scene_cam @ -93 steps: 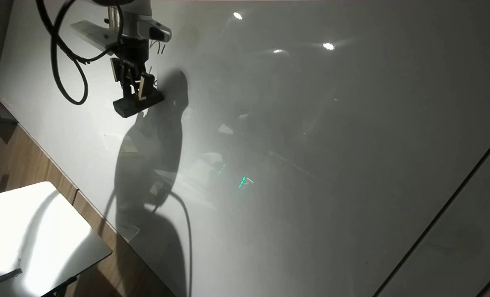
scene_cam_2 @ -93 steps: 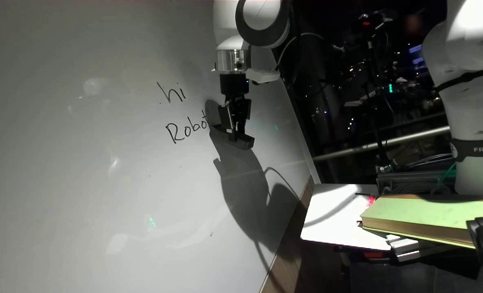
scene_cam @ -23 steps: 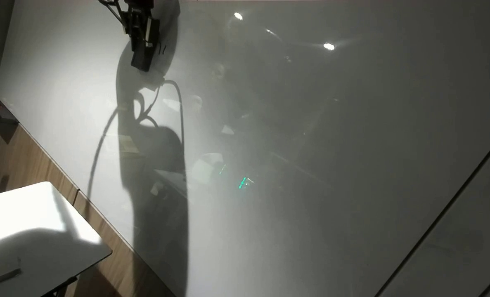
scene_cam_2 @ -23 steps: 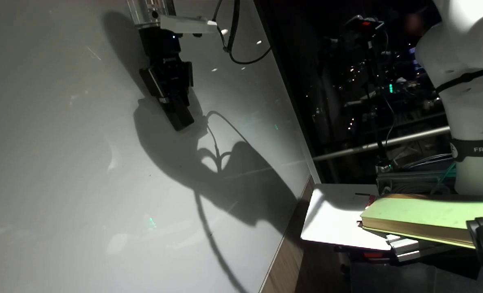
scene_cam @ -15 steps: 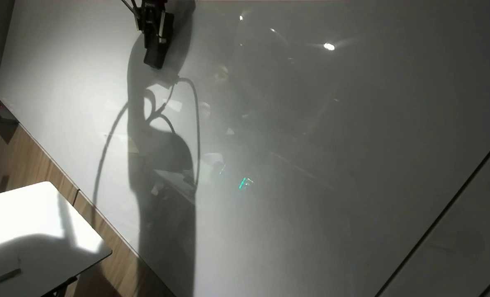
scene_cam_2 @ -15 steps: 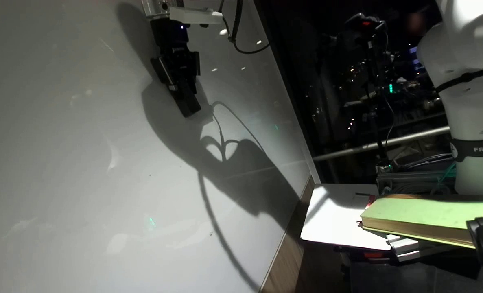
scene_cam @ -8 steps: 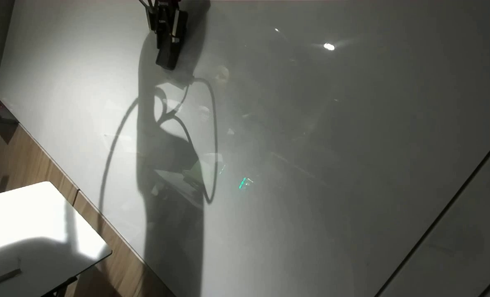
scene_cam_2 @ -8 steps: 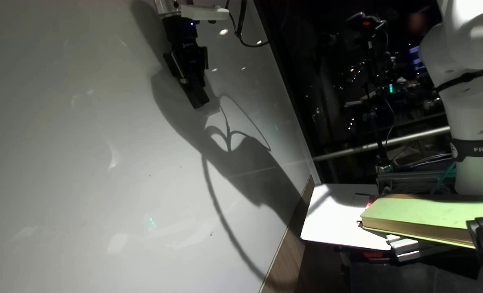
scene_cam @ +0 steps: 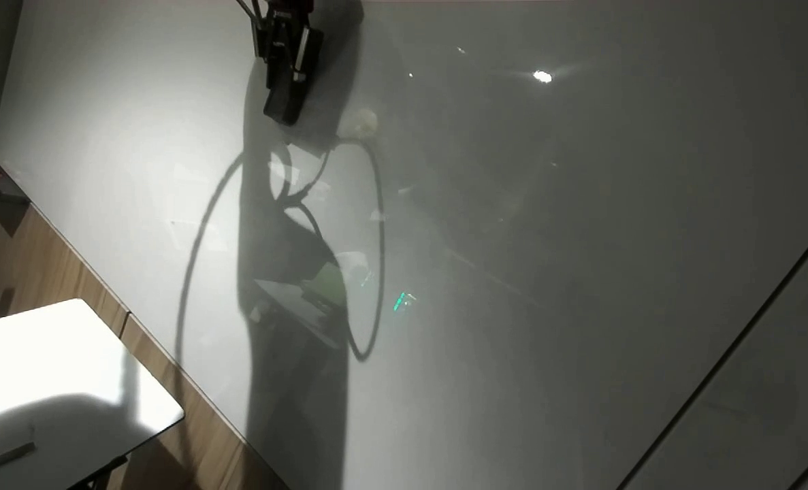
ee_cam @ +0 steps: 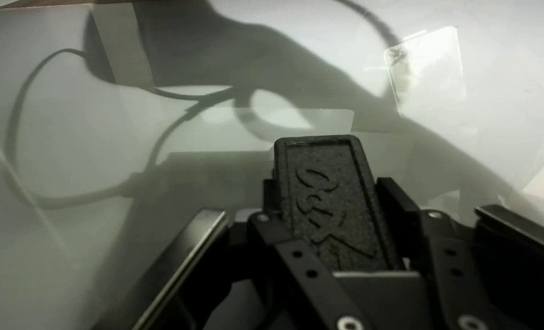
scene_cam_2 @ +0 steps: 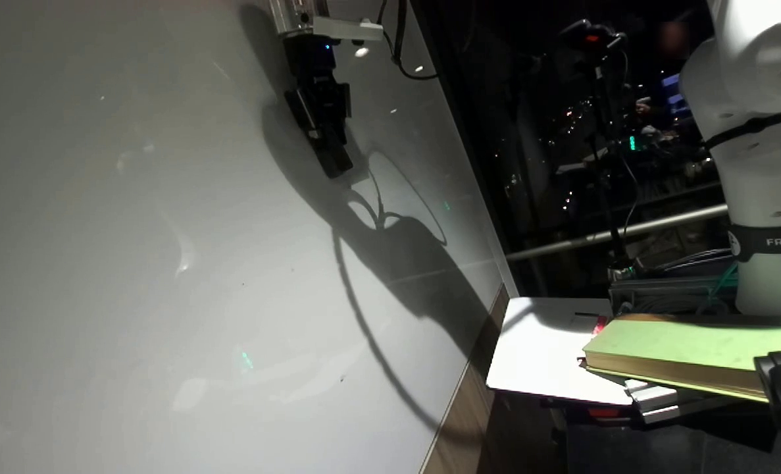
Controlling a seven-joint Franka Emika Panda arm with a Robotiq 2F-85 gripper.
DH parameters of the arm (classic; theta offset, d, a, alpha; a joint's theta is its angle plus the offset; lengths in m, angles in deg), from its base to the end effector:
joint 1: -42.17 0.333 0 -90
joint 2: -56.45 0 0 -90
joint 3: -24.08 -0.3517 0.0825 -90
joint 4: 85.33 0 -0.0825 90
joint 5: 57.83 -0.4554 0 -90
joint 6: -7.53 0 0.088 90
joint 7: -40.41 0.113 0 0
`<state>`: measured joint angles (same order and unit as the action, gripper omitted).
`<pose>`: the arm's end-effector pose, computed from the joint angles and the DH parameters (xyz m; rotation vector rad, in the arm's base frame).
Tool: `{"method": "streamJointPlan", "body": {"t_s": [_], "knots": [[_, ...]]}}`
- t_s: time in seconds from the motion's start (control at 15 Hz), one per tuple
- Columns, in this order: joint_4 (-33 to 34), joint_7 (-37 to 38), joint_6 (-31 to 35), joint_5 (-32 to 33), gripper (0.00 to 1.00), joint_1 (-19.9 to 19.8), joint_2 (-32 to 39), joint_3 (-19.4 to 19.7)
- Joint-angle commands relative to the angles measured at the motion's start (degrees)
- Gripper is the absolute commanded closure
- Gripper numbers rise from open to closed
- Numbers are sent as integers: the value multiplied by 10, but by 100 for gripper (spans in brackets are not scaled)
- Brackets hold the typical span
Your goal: Use the duster to erase the writings on the whiteboard
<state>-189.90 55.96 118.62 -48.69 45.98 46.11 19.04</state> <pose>0.5896 0.0843 0.6605 2.9939 -0.1206 0.4876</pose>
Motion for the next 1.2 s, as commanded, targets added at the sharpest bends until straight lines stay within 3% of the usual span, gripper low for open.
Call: {"method": "streamJointPlan", "body": {"t_s": [0.0,0.53,0.87,1.13], "knots": [[-140,-46,90,-31,71,-14,-51,23],[-394,-88,162,-43,71,-14,-139,23],[-494,-83,180,-54,71,-6,-137,16],[-536,-82,219,-65,71,1,-107,12]]}}
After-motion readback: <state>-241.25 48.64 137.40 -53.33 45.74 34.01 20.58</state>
